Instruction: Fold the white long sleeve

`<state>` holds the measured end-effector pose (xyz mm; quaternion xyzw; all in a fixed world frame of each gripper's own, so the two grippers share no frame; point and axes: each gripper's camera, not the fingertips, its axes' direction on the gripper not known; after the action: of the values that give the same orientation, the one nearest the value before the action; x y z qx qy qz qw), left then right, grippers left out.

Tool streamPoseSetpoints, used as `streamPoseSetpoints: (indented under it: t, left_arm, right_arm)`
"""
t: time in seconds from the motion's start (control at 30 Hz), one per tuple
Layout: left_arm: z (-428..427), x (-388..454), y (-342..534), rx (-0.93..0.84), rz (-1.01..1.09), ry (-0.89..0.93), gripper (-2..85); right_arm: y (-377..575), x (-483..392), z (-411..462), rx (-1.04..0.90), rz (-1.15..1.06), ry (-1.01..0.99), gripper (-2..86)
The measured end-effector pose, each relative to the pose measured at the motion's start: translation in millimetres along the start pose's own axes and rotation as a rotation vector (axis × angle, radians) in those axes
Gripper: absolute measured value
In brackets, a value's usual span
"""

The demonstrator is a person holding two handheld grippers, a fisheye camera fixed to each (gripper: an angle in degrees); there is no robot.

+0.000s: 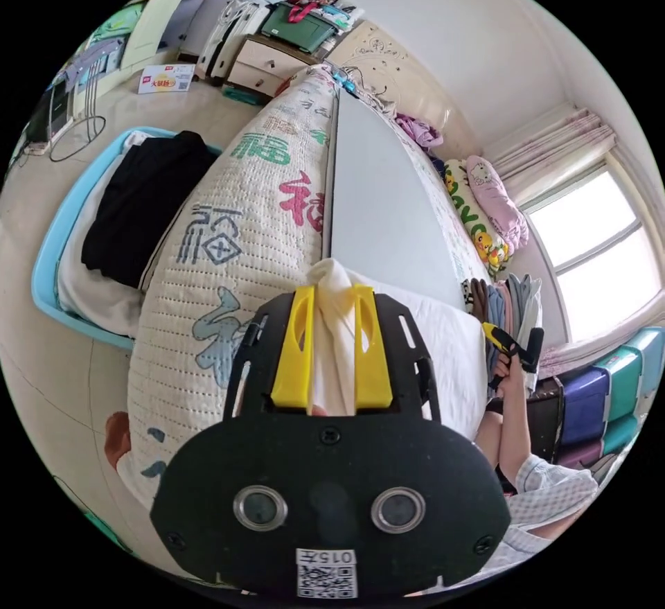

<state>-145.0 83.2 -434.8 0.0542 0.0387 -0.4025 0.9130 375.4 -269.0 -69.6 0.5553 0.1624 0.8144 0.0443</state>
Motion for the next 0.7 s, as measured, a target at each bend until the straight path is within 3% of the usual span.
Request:
streamPoseSetpoints:
  t: [0.1,0.37,0.53,0.7]
  left_arm:
    - [5,-9,-7,-0.018,0.008,0.029,7.6]
    - [-16,-44,-7,0.072,-0.097,0.156,7.8]
    - [1,-40,-14,-0.014,-0.047,0.129,8.6]
    - [17,-49,-17,0.012,-0.106,0.186,9.2]
  right_arm:
    - [-13,-15,19,-0.034,-0.054,0.09,6.3]
    - [-10,-19,5,0.05,-0.041,-0.042,9.8]
    - [-27,-5,59,-0.077,0.026,0.013,11.6]
    - [-42,-1,99,-0.059,0.042,-0.057,11.1]
